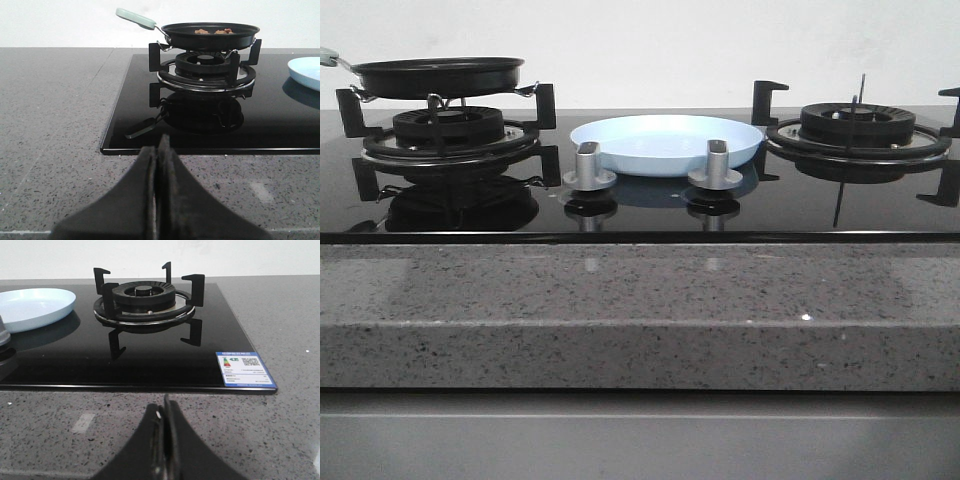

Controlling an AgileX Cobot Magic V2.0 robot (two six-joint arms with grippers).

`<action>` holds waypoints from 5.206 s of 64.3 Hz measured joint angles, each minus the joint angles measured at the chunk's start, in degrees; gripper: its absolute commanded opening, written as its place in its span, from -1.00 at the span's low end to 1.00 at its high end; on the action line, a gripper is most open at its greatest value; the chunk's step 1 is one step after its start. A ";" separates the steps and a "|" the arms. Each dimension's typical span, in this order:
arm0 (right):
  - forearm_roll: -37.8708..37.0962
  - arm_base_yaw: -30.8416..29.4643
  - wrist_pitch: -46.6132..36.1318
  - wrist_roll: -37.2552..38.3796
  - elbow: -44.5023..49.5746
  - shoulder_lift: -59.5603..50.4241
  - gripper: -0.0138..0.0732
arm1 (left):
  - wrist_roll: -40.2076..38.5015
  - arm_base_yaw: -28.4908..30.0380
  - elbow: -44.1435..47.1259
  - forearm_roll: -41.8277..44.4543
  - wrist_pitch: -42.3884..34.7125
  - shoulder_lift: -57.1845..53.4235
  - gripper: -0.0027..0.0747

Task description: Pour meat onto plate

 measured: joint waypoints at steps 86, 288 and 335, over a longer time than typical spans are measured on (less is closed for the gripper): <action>0.00 0.00 0.00 0.00 0.00 0.00 -0.82 | 0.00 0.00 0.00 0.00 0.00 0.00 -0.98; 5.61 13.00 39.30 -2.37 -95.50 102.48 0.16 | 0.00 0.00 -33.64 -0.87 3.09 34.46 0.52; 5.51 13.00 53.16 -4.81 -118.23 124.07 -0.03 | 0.00 0.00 -33.64 -0.87 3.09 34.46 0.52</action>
